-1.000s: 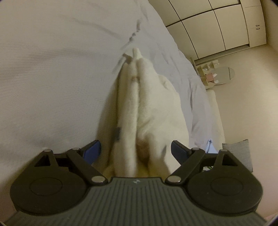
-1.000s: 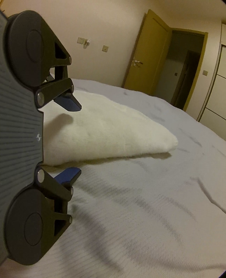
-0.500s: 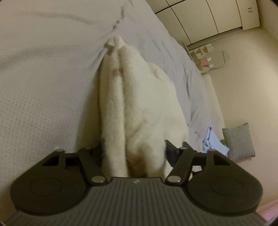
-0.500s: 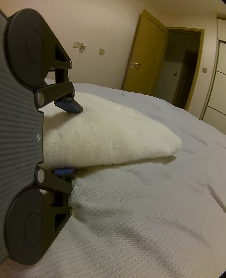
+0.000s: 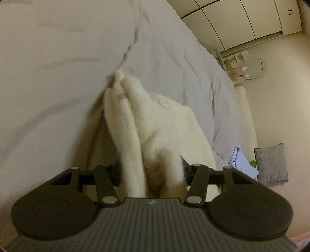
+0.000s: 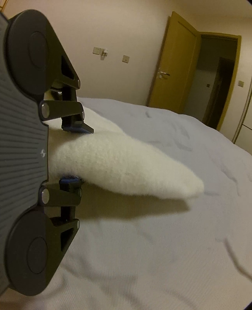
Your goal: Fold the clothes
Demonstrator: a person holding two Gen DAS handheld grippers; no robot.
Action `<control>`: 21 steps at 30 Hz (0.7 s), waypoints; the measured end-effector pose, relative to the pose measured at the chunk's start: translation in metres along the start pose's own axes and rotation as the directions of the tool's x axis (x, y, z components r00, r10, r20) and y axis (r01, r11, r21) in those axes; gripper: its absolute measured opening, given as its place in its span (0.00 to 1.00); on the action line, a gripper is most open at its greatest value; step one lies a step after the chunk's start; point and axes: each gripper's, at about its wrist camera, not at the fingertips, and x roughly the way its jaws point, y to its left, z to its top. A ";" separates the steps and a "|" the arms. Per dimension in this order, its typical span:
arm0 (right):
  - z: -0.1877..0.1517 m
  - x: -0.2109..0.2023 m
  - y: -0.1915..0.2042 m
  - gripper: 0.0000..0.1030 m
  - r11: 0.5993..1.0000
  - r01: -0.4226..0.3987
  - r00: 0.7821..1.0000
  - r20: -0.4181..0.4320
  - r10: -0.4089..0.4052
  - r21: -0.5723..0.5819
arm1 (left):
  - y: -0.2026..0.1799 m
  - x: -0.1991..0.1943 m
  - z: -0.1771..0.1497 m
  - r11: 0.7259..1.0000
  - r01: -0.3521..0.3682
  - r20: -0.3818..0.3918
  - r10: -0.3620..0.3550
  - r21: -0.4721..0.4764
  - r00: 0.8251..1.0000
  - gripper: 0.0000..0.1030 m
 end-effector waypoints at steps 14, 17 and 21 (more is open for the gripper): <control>0.012 0.091 0.192 0.39 0.993 -0.073 0.997 -0.043 0.069 -0.095 | 0.029 -0.171 0.126 0.999 -0.050 0.092 0.049 0.003 0.995 0.46; 0.009 0.136 0.229 0.39 0.987 -0.114 0.993 -0.040 0.110 -0.113 | 0.049 -0.207 0.163 0.996 -0.077 0.144 0.072 0.032 0.987 0.46; 0.010 0.217 0.267 0.39 0.975 -0.166 0.986 -0.047 0.161 -0.146 | 0.089 -0.240 0.207 0.993 -0.108 0.203 0.099 0.037 0.974 0.46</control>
